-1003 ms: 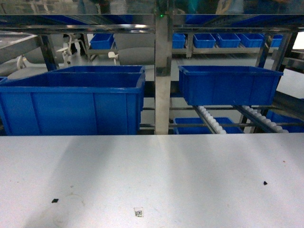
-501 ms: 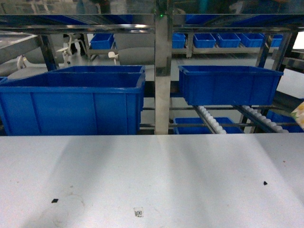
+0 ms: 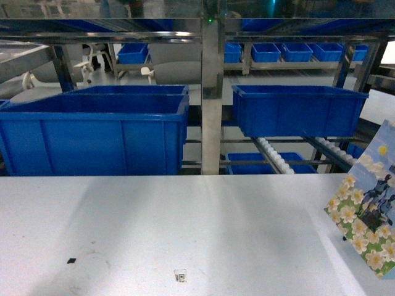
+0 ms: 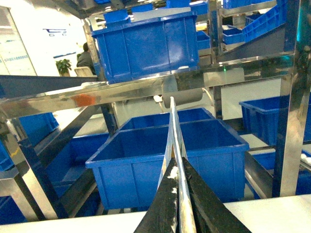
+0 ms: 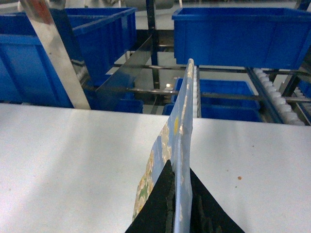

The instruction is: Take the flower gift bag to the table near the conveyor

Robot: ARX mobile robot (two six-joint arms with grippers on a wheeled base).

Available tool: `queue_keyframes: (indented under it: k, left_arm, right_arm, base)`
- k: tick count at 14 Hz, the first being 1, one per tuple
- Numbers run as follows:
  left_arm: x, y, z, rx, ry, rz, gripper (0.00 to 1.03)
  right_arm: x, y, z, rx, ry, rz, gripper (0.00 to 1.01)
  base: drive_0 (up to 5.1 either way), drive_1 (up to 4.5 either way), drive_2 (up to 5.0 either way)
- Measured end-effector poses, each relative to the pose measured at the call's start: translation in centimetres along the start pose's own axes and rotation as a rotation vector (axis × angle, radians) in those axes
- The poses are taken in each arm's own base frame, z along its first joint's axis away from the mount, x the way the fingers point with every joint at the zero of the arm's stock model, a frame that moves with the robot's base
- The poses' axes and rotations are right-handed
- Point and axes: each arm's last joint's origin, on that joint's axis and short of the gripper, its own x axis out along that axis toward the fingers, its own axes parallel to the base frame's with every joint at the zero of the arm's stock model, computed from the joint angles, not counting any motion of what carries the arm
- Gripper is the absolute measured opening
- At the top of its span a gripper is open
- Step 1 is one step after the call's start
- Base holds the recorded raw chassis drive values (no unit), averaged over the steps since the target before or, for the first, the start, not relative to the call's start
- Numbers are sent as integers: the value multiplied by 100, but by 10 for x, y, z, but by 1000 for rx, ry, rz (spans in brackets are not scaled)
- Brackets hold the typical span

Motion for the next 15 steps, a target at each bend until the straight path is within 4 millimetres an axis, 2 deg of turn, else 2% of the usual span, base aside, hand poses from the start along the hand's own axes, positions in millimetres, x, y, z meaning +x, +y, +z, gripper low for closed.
queue_keyframes:
  k: [5, 11, 12, 15]
  left_arm:
    - [0, 0, 0, 0, 0, 0, 2]
    - [0, 0, 0, 0, 0, 0, 2]
    - [0, 0, 0, 0, 0, 0, 2]
    - [0, 0, 0, 0, 0, 0, 2]
  right_arm:
    - [19, 1, -22, -10, 69, -22, 3]
    - [21, -4, -31, -2, 90, -34, 3]
    - [14, -5, -34, 6, 76, -53, 31]
    - [7, -5, -32, 15, 68, -68, 47]
  base:
    - [0, 0, 0]
    - [0, 0, 0]
    - [0, 0, 0]
    - [0, 0, 0]
